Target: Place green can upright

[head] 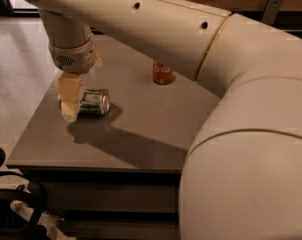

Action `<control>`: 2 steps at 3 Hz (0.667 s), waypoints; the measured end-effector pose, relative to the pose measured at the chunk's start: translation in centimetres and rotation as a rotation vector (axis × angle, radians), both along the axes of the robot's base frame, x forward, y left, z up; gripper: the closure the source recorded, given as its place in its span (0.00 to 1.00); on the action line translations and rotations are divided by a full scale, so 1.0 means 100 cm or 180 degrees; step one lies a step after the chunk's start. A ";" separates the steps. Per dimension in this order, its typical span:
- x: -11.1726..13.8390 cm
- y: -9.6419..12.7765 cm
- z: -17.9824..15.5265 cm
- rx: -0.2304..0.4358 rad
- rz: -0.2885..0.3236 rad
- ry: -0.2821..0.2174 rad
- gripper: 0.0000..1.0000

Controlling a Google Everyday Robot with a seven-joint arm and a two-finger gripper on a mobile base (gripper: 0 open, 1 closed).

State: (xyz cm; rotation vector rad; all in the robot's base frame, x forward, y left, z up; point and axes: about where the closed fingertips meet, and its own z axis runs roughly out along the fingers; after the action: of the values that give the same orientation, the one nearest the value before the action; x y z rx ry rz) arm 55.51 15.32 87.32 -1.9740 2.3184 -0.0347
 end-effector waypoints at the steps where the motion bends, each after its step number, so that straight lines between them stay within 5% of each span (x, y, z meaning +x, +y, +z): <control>1: 0.001 -0.001 -0.011 0.0020 0.0027 0.0033 0.00; 2: 0.003 0.005 -0.023 -0.0039 0.0097 0.0093 0.00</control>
Offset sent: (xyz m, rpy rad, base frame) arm 0.0032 0.0079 -0.0360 -0.0670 0.0748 0.0624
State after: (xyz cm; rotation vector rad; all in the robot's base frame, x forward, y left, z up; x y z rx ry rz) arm 55.84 15.81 85.04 -2.0290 2.3108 -0.0179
